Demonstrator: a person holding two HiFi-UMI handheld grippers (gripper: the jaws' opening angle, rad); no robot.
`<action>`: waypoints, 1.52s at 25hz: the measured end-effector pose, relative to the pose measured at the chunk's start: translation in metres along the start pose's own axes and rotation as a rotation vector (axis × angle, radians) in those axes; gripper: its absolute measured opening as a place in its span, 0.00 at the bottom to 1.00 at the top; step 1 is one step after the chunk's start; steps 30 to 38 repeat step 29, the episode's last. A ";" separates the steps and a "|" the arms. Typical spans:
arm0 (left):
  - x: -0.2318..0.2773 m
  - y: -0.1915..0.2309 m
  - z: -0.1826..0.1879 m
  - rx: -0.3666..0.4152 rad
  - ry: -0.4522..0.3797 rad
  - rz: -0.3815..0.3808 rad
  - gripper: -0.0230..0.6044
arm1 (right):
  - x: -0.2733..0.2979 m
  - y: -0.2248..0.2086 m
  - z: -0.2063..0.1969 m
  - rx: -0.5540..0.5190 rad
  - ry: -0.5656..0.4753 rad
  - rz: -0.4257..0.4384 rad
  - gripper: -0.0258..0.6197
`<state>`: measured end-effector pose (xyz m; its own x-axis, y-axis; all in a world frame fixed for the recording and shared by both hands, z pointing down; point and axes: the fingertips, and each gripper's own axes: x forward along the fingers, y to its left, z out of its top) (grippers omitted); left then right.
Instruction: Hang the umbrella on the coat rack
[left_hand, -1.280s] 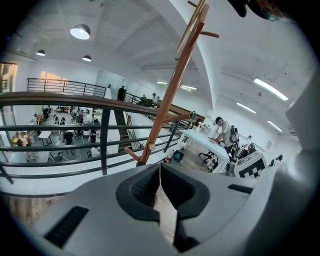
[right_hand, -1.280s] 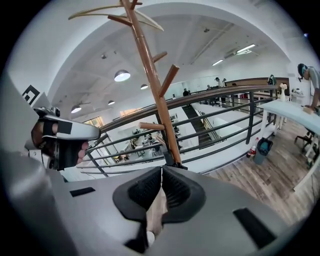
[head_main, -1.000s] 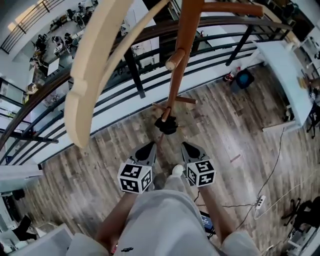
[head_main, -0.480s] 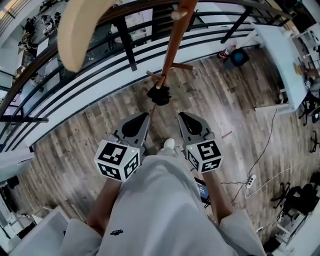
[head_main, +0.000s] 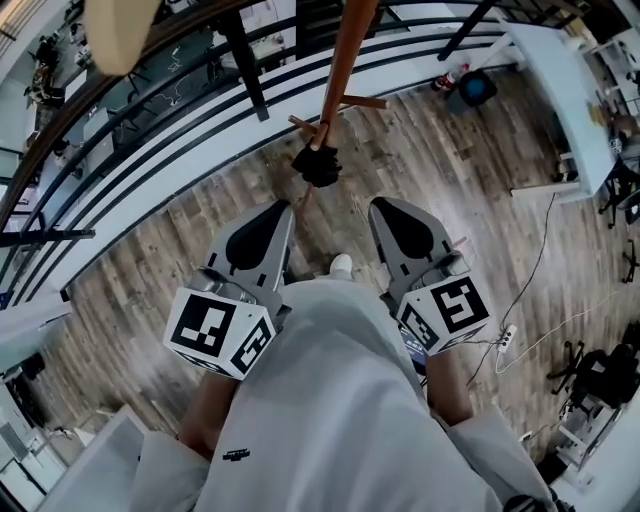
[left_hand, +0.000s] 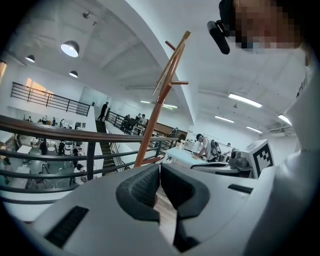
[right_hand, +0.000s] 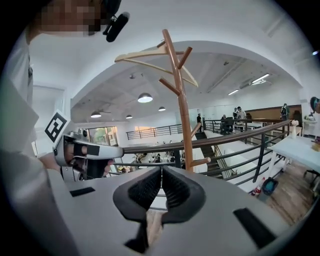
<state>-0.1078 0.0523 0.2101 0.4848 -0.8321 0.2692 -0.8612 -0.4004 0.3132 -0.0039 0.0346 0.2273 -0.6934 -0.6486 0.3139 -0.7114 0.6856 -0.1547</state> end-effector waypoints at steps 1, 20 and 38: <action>-0.001 -0.001 0.001 -0.002 -0.003 -0.001 0.08 | -0.001 0.002 0.005 -0.003 -0.014 0.002 0.10; -0.016 -0.013 -0.027 -0.013 0.051 0.013 0.08 | -0.014 0.049 0.009 -0.046 -0.080 0.015 0.10; -0.024 -0.013 -0.034 -0.021 0.057 0.014 0.08 | -0.015 0.057 0.005 -0.040 -0.078 0.009 0.10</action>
